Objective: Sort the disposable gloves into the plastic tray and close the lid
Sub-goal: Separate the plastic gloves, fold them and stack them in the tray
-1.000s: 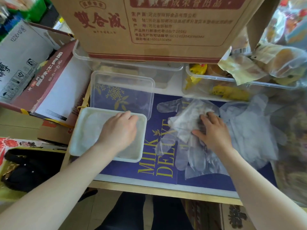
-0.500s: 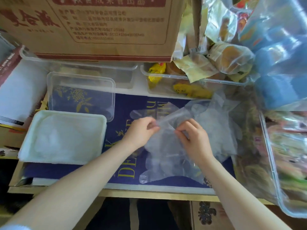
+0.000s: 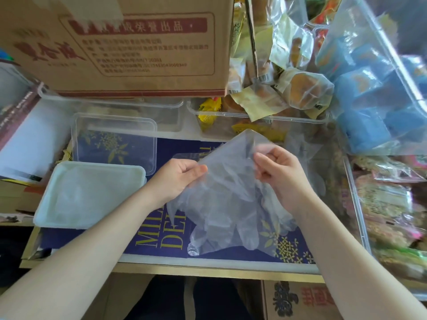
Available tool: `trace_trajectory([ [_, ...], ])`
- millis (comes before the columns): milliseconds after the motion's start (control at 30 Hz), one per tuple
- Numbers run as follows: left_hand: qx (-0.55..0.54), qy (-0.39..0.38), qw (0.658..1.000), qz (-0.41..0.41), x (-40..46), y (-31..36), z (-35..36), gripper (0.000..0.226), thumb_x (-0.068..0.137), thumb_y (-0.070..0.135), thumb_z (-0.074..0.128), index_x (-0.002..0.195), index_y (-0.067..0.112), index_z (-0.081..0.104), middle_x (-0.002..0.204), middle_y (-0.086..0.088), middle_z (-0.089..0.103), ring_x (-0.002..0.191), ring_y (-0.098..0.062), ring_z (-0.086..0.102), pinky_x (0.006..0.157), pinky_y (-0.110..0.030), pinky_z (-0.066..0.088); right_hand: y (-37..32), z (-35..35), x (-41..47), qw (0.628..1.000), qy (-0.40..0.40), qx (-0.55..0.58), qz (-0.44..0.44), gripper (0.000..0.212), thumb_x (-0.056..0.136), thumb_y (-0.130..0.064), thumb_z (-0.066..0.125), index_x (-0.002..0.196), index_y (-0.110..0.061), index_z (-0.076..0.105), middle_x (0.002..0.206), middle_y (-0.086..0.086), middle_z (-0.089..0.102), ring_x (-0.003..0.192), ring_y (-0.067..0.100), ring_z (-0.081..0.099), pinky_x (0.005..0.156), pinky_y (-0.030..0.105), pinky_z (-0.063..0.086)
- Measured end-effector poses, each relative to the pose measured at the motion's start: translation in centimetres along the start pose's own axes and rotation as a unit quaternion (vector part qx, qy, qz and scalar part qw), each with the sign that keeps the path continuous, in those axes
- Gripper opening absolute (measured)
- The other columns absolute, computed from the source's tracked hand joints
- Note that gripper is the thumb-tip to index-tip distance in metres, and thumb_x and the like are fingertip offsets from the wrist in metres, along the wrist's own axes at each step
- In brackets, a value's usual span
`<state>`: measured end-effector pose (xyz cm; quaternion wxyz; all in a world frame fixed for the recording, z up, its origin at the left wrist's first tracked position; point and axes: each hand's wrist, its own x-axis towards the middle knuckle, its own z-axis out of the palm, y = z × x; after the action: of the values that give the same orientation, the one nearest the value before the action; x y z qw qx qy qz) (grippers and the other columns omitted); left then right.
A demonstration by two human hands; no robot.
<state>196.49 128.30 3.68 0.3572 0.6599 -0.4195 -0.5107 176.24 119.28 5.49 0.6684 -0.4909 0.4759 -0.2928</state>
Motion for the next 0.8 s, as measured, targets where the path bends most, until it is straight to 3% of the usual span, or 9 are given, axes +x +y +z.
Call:
trace_trajectory([
  [133, 0.109, 0.058, 0.991, 0.046, -0.2, -1.3, -0.9, 0.025, 0.092, 0.038, 0.053, 0.077, 0.02, 0.063, 0.063, 0.005, 0.06, 0.057, -0.004, 0.048, 0.062, -0.024, 0.039, -0.5, 0.4, 0.1, 0.995, 0.056, -0.067, -0.048, 0.02, 0.091, -0.012, 0.057, 0.071, -0.012, 0.058, 0.065, 0.006, 0.055, 0.062, 0.02, 0.044, 0.058, 0.026, 0.035],
  [233, 0.12, 0.031, 0.991, 0.059, -0.8, -2.5, -1.5, 0.04, 0.075, 0.061, 0.055, 0.068, 0.023, 0.064, 0.069, 0.001, 0.06, 0.066, -0.011, 0.053, 0.071, -0.029, 0.043, -0.8, 0.5, -0.3, 0.998, 0.029, -0.024, -0.052, 0.022, 0.085, -0.019, 0.057, 0.065, -0.022, 0.067, 0.082, 0.013, 0.057, 0.077, 0.024, 0.043, 0.07, 0.035, 0.035],
  [333, 0.053, -0.023, 0.997, 0.046, -1.5, -2.4, -1.5, 0.078, 0.064, 0.088, 0.036, 0.071, 0.017, 0.067, 0.073, 0.004, 0.065, 0.08, -0.006, 0.06, 0.082, -0.026, 0.044, -1.3, 0.8, -0.9, 0.997, -0.059, 0.015, -0.051, 0.027, 0.076, -0.015, 0.051, 0.055, -0.024, 0.065, 0.078, 0.005, 0.063, 0.073, 0.017, 0.052, 0.064, 0.024, 0.041],
  [400, -0.004, -0.002, 0.999, 0.046, -1.4, -1.9, -1.1, 0.077, 0.061, 0.092, 0.031, 0.072, 0.027, 0.069, 0.091, 0.008, 0.066, 0.097, -0.001, 0.058, 0.088, -0.025, 0.043, -1.4, 1.1, -1.5, 0.987, -0.146, 0.057, -0.042, 0.031, 0.072, -0.009, 0.046, 0.053, -0.023, 0.066, 0.071, 0.0, 0.066, 0.068, 0.013, 0.06, 0.064, 0.021, 0.048],
  [500, -0.077, -0.041, 0.996, 0.017, -1.5, -1.2, 0.1, 0.066, 0.064, 0.085, 0.045, 0.111, 0.041, 0.058, 0.126, 0.02, 0.054, 0.122, 0.0, 0.047, 0.103, -0.025, 0.037, -1.4, 1.7, -2.4, 0.959, -0.255, 0.124, 0.005, 0.024, 0.065, -0.014, 0.053, 0.07, -0.017, 0.076, 0.084, 0.005, 0.073, 0.08, 0.02, 0.069, 0.073, 0.027, 0.054],
  [567, -0.17, -0.145, 0.974, -0.032, -2.1, -1.2, 0.9, 0.071, 0.067, 0.078, 0.053, 0.122, 0.034, 0.051, 0.134, 0.012, 0.055, 0.119, -0.001, 0.052, 0.1, -0.02, 0.042, -1.0, 1.8, -2.7, 0.938, -0.289, 0.183, 0.05, 0.037, 0.055, -0.026, 0.062, 0.084, -0.009, 0.076, 0.087, 0.01, 0.073, 0.081, 0.025, 0.069, 0.072, 0.03, 0.054],
  [667, -0.285, -0.243, 0.924, -0.075, -2.8, -1.7, 1.1, 0.077, 0.06, 0.068, 0.069, 0.12, 0.021, 0.057, 0.123, -0.001, 0.063, 0.112, -0.014, 0.06, 0.09, -0.028, 0.051, -0.2, 1.7, -2.8, 0.944, -0.237, 0.205, 0.1, 0.045, 0.034, -0.029, 0.077, 0.071, -0.005, 0.071, 0.063, 0.01, 0.066, 0.055, 0.024, 0.062, 0.057, 0.025, 0.047],
  [733, -0.317, -0.241, 0.916, -0.052, -3.0, -2.0, 0.7, 0.081, 0.055, 0.059, 0.08, 0.118, 0.012, 0.061, 0.118, -0.011, 0.064, 0.109, -0.024, 0.06, 0.091, -0.037, 0.051, 0.1, 1.8, -3.0, 0.951, -0.196, 0.199, 0.133, 0.05, 0.035, -0.028, 0.077, 0.077, -0.002, 0.067, 0.069, 0.014, 0.065, 0.056, 0.028, 0.06, 0.055, 0.026, 0.046],
  [800, -0.336, -0.187, 0.922, -0.037, -3.1, -2.3, 0.1, 0.064, 0.049, 0.05, 0.088, 0.096, 0.011, 0.067, 0.093, -0.012, 0.065, 0.086, -0.024, 0.062, 0.076, -0.031, 0.053, 0.4, 2.0, -3.3, 0.955, -0.175, 0.177, 0.164, 0.042, 0.055, -0.03, 0.065, 0.088, -0.004, 0.061, 0.087, 0.015, 0.07, 0.063, 0.027, 0.065, 0.053, 0.024, 0.049],
])
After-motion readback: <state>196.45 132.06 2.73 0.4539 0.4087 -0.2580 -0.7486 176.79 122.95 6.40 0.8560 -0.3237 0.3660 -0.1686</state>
